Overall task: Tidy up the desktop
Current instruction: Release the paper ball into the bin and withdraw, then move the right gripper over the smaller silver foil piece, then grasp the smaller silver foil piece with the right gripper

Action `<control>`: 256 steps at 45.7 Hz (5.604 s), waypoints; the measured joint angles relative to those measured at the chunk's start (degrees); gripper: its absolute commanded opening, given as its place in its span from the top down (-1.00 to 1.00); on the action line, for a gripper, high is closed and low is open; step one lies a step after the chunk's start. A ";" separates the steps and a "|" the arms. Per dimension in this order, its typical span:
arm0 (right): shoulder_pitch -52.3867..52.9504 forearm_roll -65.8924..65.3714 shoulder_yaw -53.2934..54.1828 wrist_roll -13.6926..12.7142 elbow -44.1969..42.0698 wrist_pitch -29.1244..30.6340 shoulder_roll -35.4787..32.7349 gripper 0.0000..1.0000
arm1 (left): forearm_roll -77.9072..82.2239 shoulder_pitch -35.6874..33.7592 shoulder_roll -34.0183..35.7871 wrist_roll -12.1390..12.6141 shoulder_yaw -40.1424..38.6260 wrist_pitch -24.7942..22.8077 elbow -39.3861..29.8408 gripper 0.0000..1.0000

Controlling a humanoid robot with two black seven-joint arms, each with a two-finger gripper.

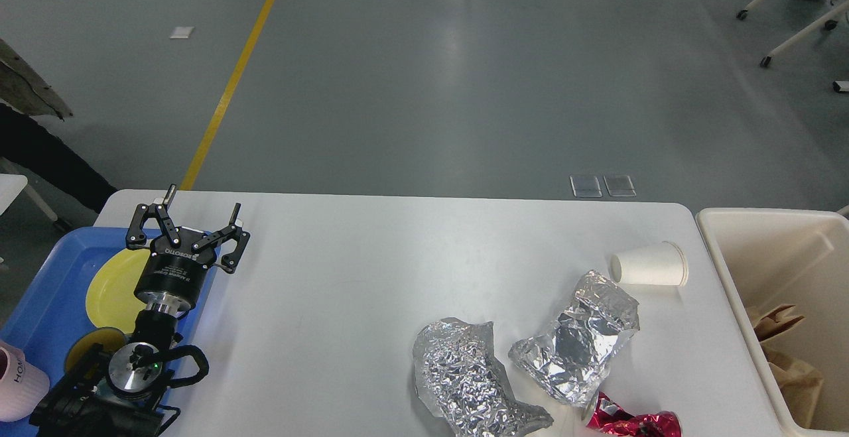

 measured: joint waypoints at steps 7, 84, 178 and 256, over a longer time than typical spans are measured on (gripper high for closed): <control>-15.78 0.66 6.82 -0.06 -13.81 -0.95 6.00 1.00 | 0.00 0.00 0.00 0.00 0.00 0.00 0.00 -0.94; -35.50 -1.29 15.60 -1.81 -25.97 -8.06 17.42 -1.00 | -0.02 -0.01 0.00 0.00 -0.02 0.00 -0.01 -0.93; 15.34 -2.84 3.91 -14.47 34.81 1.87 31.90 -0.88 | -0.01 0.00 0.00 0.00 -0.07 0.01 -0.01 -0.93; 9.10 7.96 10.47 -14.63 23.87 5.46 33.53 1.00 | -0.01 -0.01 0.01 0.10 -0.02 -0.03 0.00 -0.93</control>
